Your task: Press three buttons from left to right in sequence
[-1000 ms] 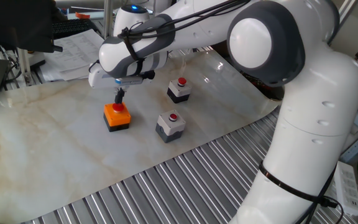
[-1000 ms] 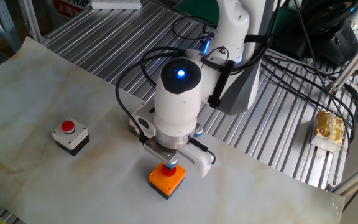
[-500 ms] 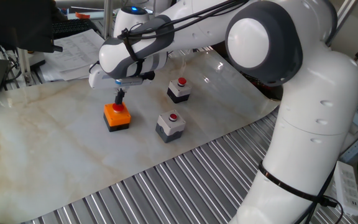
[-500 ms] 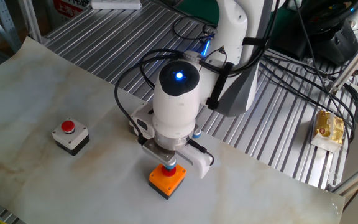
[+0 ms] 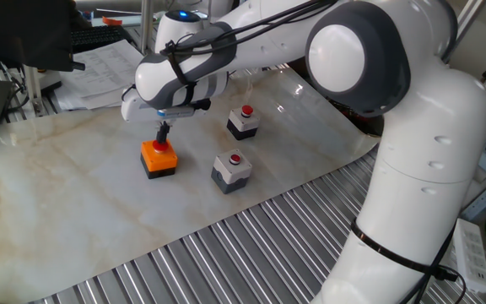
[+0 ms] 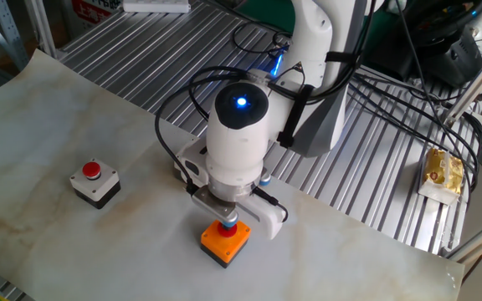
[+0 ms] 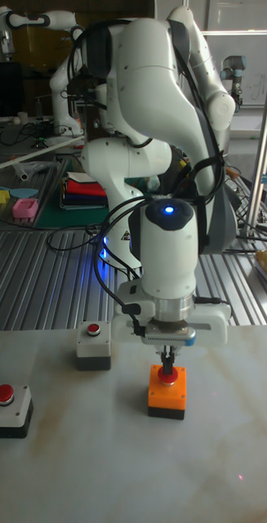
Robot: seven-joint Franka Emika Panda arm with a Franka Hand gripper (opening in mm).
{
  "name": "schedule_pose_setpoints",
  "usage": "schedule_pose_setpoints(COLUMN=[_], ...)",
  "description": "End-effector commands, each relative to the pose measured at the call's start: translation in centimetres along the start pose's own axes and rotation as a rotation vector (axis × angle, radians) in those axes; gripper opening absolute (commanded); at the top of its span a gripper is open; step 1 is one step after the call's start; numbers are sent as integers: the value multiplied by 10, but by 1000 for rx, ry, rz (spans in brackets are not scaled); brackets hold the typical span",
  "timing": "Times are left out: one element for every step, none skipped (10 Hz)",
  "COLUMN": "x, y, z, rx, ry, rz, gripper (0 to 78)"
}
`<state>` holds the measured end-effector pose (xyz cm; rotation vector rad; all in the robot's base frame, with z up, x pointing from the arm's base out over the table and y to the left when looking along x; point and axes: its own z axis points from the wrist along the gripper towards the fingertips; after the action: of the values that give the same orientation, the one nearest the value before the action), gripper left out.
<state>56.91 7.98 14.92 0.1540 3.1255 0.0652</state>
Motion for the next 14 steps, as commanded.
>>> schedule_pose_setpoints(x=[-1,-1,-1,-1,-1,-1,0,0,1,1,1,1,1,1], y=[0,0,0,1,1,1,1,1,1,1,1,1,2,2], z=[-1,0,0,2,2,2,2,3,3,4,6,7,9,10], rx=[-1,-1,-1,-1,-1,-1,-1,-1,-1,-1,-1,-1,-1,-1], ry=[-3,-3,-3,-6,-6,-7,-7,-7,-8,-9,-10,-11,-13,-14], rz=[2,2,2,3,3,3,3,4,5,6,6,6,6,7], gripper=[12,12,12,12,12,12,12,12,12,12,12,12,12,12])
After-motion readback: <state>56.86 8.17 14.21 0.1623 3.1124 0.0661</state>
